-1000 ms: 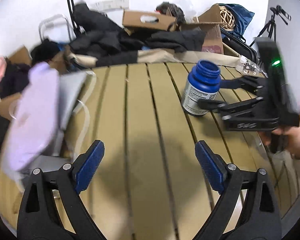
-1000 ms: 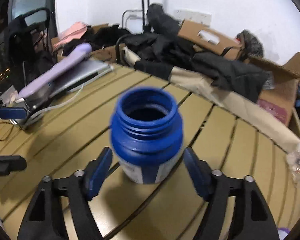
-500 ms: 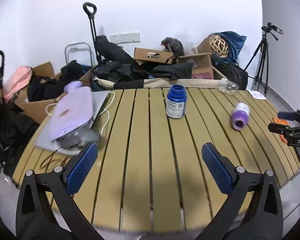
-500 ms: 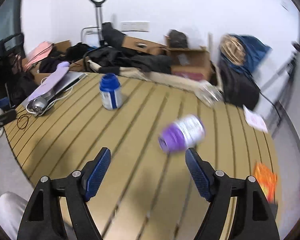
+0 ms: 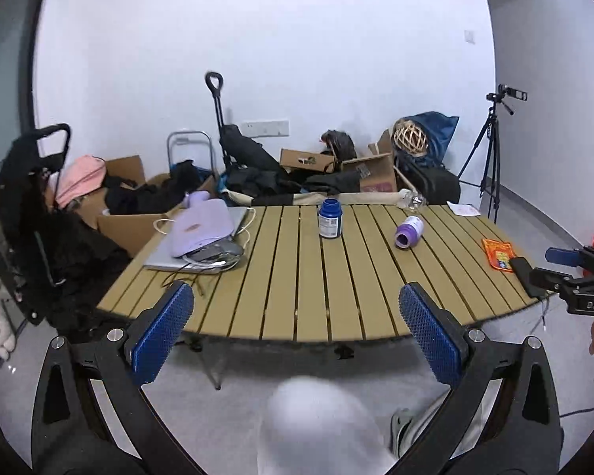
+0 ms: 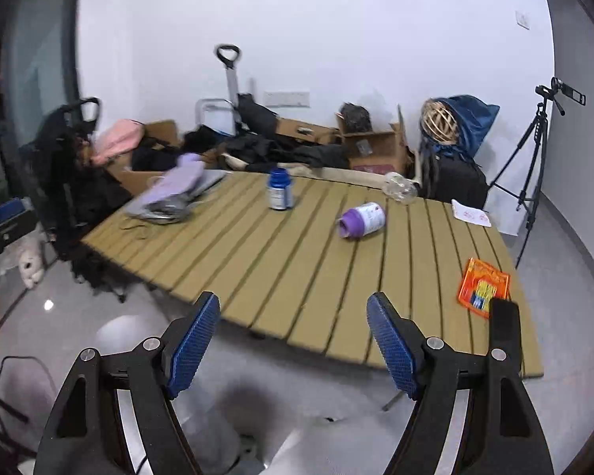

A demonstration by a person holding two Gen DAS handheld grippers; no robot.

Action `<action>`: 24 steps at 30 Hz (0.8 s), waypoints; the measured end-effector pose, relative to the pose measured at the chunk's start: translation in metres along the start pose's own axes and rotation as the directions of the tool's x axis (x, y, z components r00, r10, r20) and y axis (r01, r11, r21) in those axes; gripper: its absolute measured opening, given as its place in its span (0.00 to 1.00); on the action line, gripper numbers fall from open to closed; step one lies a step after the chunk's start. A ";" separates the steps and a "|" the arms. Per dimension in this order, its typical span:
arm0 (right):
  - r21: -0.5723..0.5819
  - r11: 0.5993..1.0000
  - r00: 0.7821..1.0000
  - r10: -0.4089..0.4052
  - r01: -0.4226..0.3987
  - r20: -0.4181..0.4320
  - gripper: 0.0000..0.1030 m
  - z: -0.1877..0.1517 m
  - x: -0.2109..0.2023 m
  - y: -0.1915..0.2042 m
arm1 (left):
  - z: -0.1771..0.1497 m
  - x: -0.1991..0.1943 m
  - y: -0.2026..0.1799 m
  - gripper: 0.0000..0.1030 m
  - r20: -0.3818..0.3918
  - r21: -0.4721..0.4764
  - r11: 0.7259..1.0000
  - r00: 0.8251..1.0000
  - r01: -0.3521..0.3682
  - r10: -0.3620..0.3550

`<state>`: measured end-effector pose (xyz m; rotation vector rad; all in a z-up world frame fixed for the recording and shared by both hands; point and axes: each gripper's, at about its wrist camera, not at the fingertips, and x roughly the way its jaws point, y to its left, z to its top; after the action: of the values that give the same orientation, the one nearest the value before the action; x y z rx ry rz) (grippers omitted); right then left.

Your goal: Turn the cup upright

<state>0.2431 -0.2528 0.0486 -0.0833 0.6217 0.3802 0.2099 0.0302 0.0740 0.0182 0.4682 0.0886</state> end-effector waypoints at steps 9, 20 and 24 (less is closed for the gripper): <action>-0.038 0.998 0.991 0.063 -0.059 0.121 0.79 -0.095 -0.107 0.078 | -0.093 -0.108 -0.009 1.00 0.115 -0.010 1.000 0.993 0.012 -0.010; -0.058 0.998 0.954 -0.007 0.025 0.301 0.79 -0.151 -0.152 0.128 | -0.149 -0.176 -0.005 1.00 0.279 -0.073 0.997 0.960 0.005 0.016; -0.070 0.998 0.957 0.023 -0.003 0.288 0.79 -0.154 -0.148 0.135 | -0.150 -0.176 -0.004 1.00 0.277 -0.083 0.996 0.961 0.038 -0.013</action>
<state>-0.0021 -0.2043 0.0148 -0.0873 0.3198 0.4175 -0.0140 0.0097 0.0192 -0.0613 0.1848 0.0798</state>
